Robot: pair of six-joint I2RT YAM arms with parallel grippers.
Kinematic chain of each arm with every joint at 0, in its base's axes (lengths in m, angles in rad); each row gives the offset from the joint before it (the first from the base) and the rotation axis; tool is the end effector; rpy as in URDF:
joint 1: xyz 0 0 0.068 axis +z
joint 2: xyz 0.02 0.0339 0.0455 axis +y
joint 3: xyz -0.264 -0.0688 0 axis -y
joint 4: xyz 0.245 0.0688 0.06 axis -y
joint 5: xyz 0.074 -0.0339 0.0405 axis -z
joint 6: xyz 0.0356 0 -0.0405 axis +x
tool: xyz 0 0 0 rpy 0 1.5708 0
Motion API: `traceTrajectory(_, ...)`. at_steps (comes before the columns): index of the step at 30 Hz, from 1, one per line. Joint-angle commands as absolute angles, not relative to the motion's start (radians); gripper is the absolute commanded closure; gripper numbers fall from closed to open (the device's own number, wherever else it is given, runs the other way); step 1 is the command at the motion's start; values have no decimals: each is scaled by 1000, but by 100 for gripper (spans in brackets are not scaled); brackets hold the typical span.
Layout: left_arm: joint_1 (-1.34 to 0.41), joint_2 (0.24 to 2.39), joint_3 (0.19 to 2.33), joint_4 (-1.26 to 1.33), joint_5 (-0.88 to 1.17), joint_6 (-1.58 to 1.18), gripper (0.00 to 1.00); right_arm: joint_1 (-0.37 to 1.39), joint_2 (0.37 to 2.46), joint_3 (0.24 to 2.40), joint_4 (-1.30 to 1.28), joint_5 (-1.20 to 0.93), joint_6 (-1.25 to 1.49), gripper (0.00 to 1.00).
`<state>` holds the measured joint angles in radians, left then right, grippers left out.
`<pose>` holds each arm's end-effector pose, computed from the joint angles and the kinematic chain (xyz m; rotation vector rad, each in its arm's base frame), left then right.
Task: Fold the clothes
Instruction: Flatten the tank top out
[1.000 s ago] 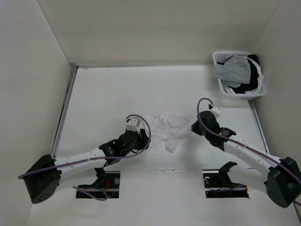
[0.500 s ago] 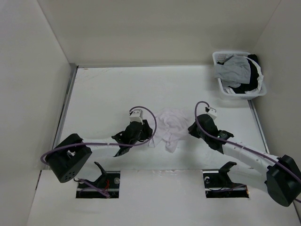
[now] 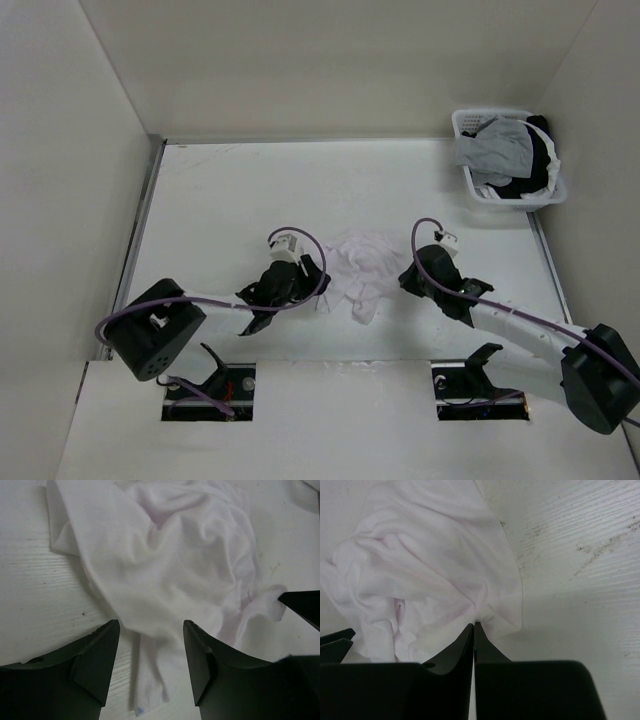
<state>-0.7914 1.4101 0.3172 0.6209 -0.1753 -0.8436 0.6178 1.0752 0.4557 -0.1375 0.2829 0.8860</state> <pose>0.1737 -0.1670 0.1346 -0.1709 2.1353 -0.8267 0.1748 0.1120 0.1780 0.4527 2.2876 0.4430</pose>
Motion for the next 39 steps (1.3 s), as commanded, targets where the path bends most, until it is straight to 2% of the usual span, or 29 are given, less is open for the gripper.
traceTrajectory(1,-756,1454,330,728,-132,-899,47,634,1091,468,-66,273,885,95)
traceTrajectory(4,-728,1505,354,785,-71,-920,50,643,1098,466,-61,268,891,95)
traceTrajectory(10,-716,1530,402,816,-8,-977,91,653,1066,456,-58,272,893,96)
traceTrajectory(12,-716,1462,394,792,-6,-986,95,653,1040,453,-58,273,890,97)
traceTrajectory(18,-713,1009,475,375,-89,-902,96,634,911,486,-103,268,827,97)
traceTrajectory(23,-722,803,587,111,-140,-854,96,616,793,529,-170,256,796,97)
traceTrajectory(32,-855,684,592,-52,-274,-859,95,677,560,574,-354,265,819,97)
traceTrajectory(35,-809,707,531,-54,-285,-877,94,685,595,532,-350,252,844,97)
traceTrajectory(39,-650,828,454,43,-204,-890,94,688,695,471,-359,252,920,98)
